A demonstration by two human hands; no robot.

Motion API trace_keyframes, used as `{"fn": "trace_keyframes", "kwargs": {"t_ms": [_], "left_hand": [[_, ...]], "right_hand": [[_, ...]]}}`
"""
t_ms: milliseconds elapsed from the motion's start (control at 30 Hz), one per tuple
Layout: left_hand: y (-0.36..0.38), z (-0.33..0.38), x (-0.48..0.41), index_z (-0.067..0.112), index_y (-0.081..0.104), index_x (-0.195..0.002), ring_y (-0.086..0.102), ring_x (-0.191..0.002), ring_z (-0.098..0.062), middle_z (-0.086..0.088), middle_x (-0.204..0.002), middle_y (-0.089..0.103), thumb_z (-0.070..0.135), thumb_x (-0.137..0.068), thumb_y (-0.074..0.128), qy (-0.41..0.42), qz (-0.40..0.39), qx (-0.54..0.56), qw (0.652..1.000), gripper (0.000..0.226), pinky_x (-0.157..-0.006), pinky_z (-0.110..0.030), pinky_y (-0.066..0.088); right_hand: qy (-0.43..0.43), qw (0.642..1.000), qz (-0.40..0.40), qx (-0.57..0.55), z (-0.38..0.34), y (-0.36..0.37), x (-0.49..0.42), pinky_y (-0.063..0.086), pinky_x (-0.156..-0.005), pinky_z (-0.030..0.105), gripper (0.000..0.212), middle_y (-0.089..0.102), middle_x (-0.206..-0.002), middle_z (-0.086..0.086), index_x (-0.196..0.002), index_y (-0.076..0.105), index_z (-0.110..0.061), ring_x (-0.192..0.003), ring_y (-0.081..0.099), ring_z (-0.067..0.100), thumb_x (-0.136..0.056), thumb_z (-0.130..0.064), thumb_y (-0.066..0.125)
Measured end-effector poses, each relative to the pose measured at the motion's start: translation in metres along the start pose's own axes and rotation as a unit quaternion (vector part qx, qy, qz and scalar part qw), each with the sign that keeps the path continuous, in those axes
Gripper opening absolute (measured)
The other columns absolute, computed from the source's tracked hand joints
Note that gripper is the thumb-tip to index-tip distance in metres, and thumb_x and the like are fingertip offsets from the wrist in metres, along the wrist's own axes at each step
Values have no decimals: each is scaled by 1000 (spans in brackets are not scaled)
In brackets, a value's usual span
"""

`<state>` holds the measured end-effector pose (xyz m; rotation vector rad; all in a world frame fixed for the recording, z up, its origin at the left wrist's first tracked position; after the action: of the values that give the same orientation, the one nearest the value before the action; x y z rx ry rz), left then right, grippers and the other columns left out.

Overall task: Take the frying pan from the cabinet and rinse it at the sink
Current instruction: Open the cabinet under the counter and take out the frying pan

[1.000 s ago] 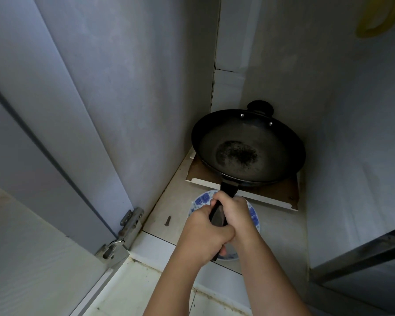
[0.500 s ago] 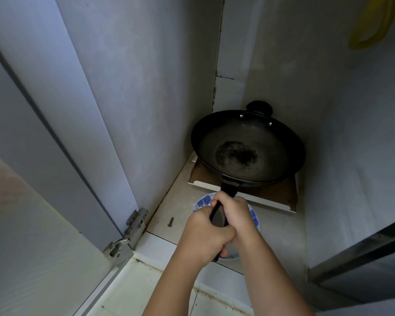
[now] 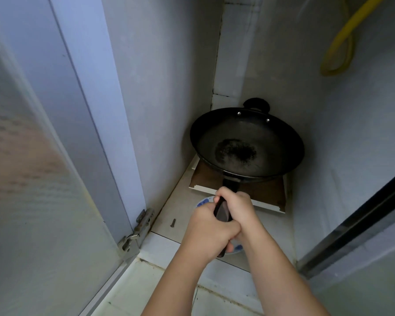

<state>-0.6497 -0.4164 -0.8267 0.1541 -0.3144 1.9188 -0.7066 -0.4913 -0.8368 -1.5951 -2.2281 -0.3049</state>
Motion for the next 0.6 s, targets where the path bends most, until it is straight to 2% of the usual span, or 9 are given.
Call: {"fn": "trace_keyframes", "kwargs": {"t_ms": [100, 200, 300, 400, 500, 600], "left_hand": [[1, 3, 13, 15, 56, -84, 51, -31, -6, -2, -57, 58, 6, -70, 59, 12, 2, -2, 1000, 17, -31, -13, 35], [2, 0, 28, 11, 57, -94, 51, -30, -7, -1, -54, 58, 8, -69, 59, 11, 10, -12, 1000, 25, -32, -13, 34], [1, 4, 48, 8, 57, -100, 53, -32, -8, -2, -58, 59, 8, -70, 59, 7, 10, -25, 1000, 30, -33, -14, 35], [-9, 17, 71, 8, 57, -97, 52, -31, -9, -2, -54, 57, 6, -71, 58, -18, 13, -25, 999, 26, -31, -15, 33], [-20, 32, 105, 12, 57, -86, 52, -30, -11, 0, -49, 55, 5, -70, 56, -49, 16, -32, 998, 18, -30, -14, 31], [-26, 49, 149, 18, 56, -85, 54, -32, -13, 2, -47, 55, 7, -69, 54, -84, 7, -18, 996, 19, -30, -15, 31]], "right_hand": [[-8, 1000, -2, 8, -1, -2, 14, 32, -29, 10, 11, 48, -53, 4, -69, 52, -6, -41, 50, 12, -76, -13, 58], [-15, 1000, -4, -2, 3, -3, 30, 30, -28, 9, 15, 48, -40, -1, -62, 52, -7, -29, 47, 5, -75, -10, 58], [-11, 1000, 5, -13, 1, -4, 49, 32, -29, 9, 17, 48, -48, 3, -61, 53, -7, -29, 48, 3, -78, -7, 56], [10, 1000, 9, -22, -4, 0, 74, 38, -35, 13, 15, 48, -52, 5, -63, 53, -8, -42, 50, 13, -78, -8, 56], [21, 1000, 5, -20, -9, 6, 105, 37, -42, 19, 20, 45, -46, 2, -54, 51, -9, -44, 46, 16, -73, -7, 57], [36, 998, -17, -51, -14, 10, 144, 40, -54, 28, 26, 46, -53, 9, -48, 50, -11, -56, 50, 23, -72, -6, 57]]}}
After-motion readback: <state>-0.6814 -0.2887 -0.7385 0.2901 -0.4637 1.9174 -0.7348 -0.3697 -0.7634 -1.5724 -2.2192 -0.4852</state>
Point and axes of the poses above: each hand's wrist, its own x-axis away from the middle knuckle, its own y-axis out of the palm, z = x × y, the point moved 8 cm from there along -x, towards the middle knuckle
